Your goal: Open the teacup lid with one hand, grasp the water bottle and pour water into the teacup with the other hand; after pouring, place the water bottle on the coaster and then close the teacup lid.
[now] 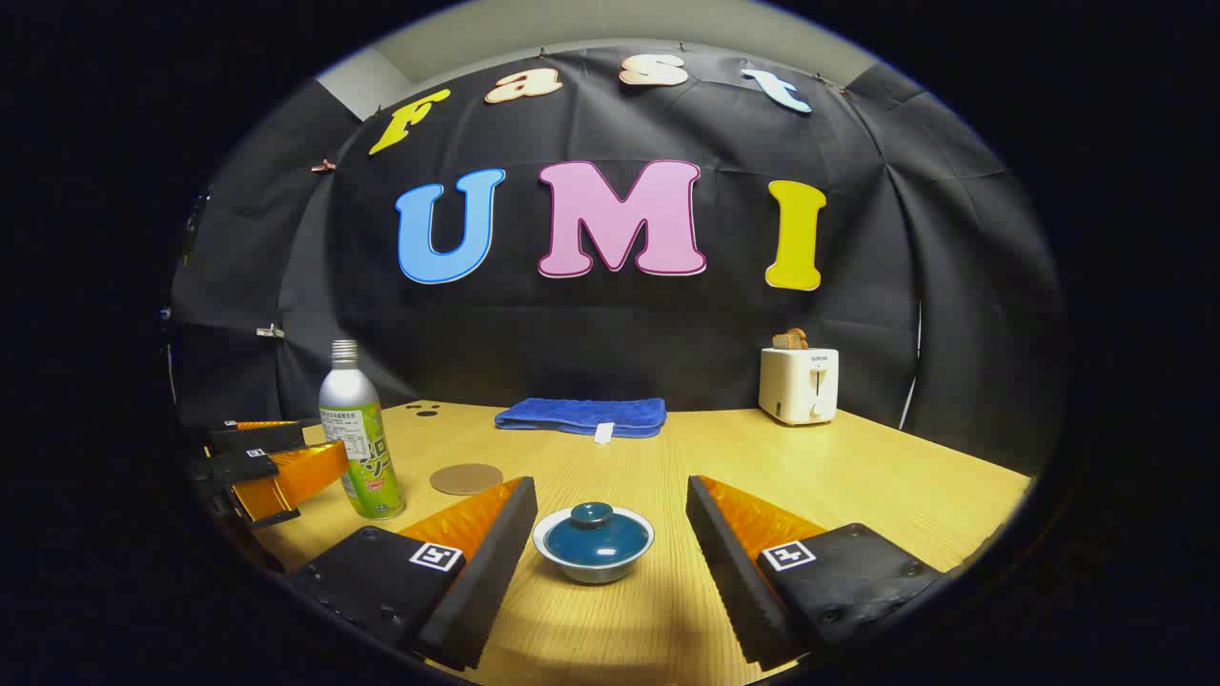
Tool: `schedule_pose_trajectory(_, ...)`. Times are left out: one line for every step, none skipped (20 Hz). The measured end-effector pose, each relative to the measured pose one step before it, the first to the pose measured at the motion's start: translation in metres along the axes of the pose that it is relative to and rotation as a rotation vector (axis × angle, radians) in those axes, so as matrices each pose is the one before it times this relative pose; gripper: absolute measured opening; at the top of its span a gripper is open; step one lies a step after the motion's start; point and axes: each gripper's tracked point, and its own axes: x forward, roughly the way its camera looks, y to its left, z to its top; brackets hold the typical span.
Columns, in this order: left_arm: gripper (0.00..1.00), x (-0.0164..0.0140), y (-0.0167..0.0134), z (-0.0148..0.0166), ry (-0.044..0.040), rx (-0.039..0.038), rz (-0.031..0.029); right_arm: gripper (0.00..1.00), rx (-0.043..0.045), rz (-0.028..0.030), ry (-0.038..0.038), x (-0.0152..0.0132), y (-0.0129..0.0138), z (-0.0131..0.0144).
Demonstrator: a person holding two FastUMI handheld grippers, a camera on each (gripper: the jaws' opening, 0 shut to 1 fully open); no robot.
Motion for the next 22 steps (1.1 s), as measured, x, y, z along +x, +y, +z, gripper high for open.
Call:
schedule_pose_trajectory(0.98, 0.00092, 0.00133, -0.00026, 0.00023, 0.00039, 0.00417, 0.98, -0.0001, -0.00585, -0.00364, 0.00104, -0.00075, 0.0009)
schedule_pose_trajectory(0.98, 0.00184, 0.00191, 0.00004, 0.00163, -0.00062, 0.00414, 0.98, -0.00012, -0.00123, 0.00135, 0.00201, 0.00047, 0.00042)
schedule_pose_trajectory(0.98, -0.00029, -0.00036, -0.00035, -0.00267, 0.00032, 0.00402, 0.98, 0.00009, 0.00543, 0.00109, 0.00163, 0.00232, -0.00013)
schedule_pose_trajectory(0.98, 0.00027, -0.00009, 0.00095, 0.00133, -0.00005, 0.0001, 0.98, -0.00011, 0.0046, 0.00043, 0.00093, 0.00142, -0.0003)
schedule_pose_trajectory(0.98, -0.00166, -0.00131, -0.00047, 0.00009, -0.00029, -0.00224, 0.98, -0.00003, 0.00104, -0.0002, 0.00201, 0.00111, -0.00009)
schedule_pose_trajectory(0.98, -0.00098, -0.00033, 0.00032, 0.00173, -0.00042, -0.00272, 0.98, -0.00027, 0.00021, 0.00126, 0.00103, 0.00006, -0.00099)
schedule_pose_trajectory(0.98, 0.00073, -0.00039, -0.00048, -0.00064, 0.00045, -0.00262, 0.98, 0.00026, 0.00183, -0.0003, 0.00096, 0.00095, 0.00037)
schedule_pose_trajectory(0.98, 0.00092, -0.00005, 0.00039, 0.0005, -0.00087, -0.00203, 0.98, -0.00047, 0.00106, 0.00115, 0.00022, 0.00057, -0.00073)
schedule_pose_trajectory(0.98, 0.0023, 0.00083, 0.00014, -0.00093, 0.00129, 0.00245, 0.98, 0.00196, -0.00069, -0.003, 0.00014, -0.00048, 0.00032)
schedule_pose_trajectory(0.98, 0.00328, 0.00045, 0.00011, 0.00022, -0.00148, 0.00097, 0.98, -0.00214, 0.00032, -0.00201, -0.00018, 0.00047, 0.00145)
schedule_pose_trajectory(0.98, 0.0004, 0.00139, 0.00001, 0.00016, 0.00013, 0.00304, 0.98, 0.00149, -0.00018, 0.00347, -0.00003, -0.00048, -0.00097)
schedule_pose_trajectory(0.98, 0.00361, 0.00114, 0.00096, 0.00043, 0.00031, 0.00289, 0.98, 0.00066, -0.00019, -0.00083, -0.00009, 0.00006, -0.00015)
schedule_pose_trajectory(0.98, 0.00083, 0.00006, -0.00072, -0.00002, 0.00018, 0.0015, 0.98, -0.00221, 0.00074, -0.00167, 0.00044, 0.00029, 0.00088)
schedule_pose_trajectory(0.98, 0.00063, -0.00042, 0.00142, -0.00118, -0.0003, -0.00229, 0.98, 0.00204, -0.00082, 0.00079, 0.00049, -0.00067, -0.00055)
schedule_pose_trajectory(0.98, -0.00021, -0.00166, -0.00128, -0.00065, 0.00042, -0.00502, 0.98, -0.00066, 0.00048, 0.00211, 0.00015, 0.00047, -0.00028)
schedule_pose_trajectory(0.98, 0.00108, -0.00073, 0.00076, 0.00056, -0.00024, -0.00607, 0.98, 0.00014, -0.00005, -0.00156, -0.00089, 0.00011, -0.00003)
schedule_pose_trajectory(0.98, 0.00066, 0.0014, -0.00064, 0.00012, -0.00007, -0.00196, 0.98, 0.00012, -0.00005, -0.00036, 0.00013, -0.00008, 0.00023)
schedule_pose_trajectory(0.98, 0.0017, 0.00063, 0.00079, -0.0002, -0.00007, -0.00036, 0.98, -0.00069, 0.00044, 0.00133, 0.00087, -0.00006, -0.00026)
schedule_pose_trajectory(0.98, -0.00017, -0.00021, -0.00047, -0.00038, 0.00013, -0.00091, 0.98, 0.0011, -0.00033, -0.00022, -0.00073, -0.00028, -0.00033)
schedule_pose_trajectory(0.98, 0.00048, -0.00014, 0.00108, -0.00096, 0.00037, -0.00042, 0.98, -0.00065, 0.0003, 0.00076, -0.00039, 0.00038, 0.00019)
schedule_pose_trajectory(0.98, 0.0007, -0.00013, -0.00044, 0.00052, -0.00033, -0.00001, 0.98, -0.00039, 0.00004, 0.00146, 0.00017, -0.0001, -0.00038)
schedule_pose_trajectory(0.98, 0.0, -0.00025, 0.00059, -0.00043, 0.00044, -0.0006, 0.98, -0.00004, -0.00357, -0.00317, 0.0013, -0.00094, 0.00055)
